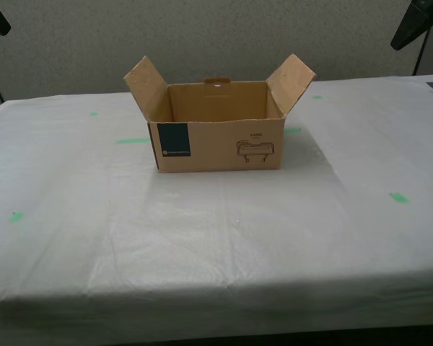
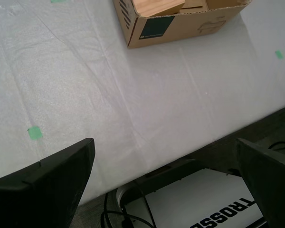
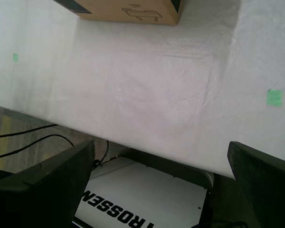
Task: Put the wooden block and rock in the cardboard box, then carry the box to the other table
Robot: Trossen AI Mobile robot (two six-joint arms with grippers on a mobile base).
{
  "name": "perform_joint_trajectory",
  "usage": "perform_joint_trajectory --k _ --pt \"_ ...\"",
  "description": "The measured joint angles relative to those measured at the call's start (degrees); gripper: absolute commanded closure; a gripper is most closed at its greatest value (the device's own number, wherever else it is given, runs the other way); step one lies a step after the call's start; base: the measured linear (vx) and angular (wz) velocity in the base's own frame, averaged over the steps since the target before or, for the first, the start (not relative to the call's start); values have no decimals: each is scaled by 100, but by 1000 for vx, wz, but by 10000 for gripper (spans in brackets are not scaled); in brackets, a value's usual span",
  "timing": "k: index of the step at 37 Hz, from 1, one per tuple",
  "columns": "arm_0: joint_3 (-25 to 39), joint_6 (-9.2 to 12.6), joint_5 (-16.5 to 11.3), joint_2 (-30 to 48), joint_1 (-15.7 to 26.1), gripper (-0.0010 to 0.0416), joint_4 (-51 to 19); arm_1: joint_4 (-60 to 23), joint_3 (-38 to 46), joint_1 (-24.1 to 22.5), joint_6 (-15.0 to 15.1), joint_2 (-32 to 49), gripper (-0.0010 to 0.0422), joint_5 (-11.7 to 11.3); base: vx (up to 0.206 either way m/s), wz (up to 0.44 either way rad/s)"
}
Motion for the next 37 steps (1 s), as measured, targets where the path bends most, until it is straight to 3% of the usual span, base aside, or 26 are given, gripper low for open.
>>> perform_joint_trajectory --k 37 --pt "-35 -2 2 0 2 16 26 -15 -2 4 0 0 14 -2 0 0"
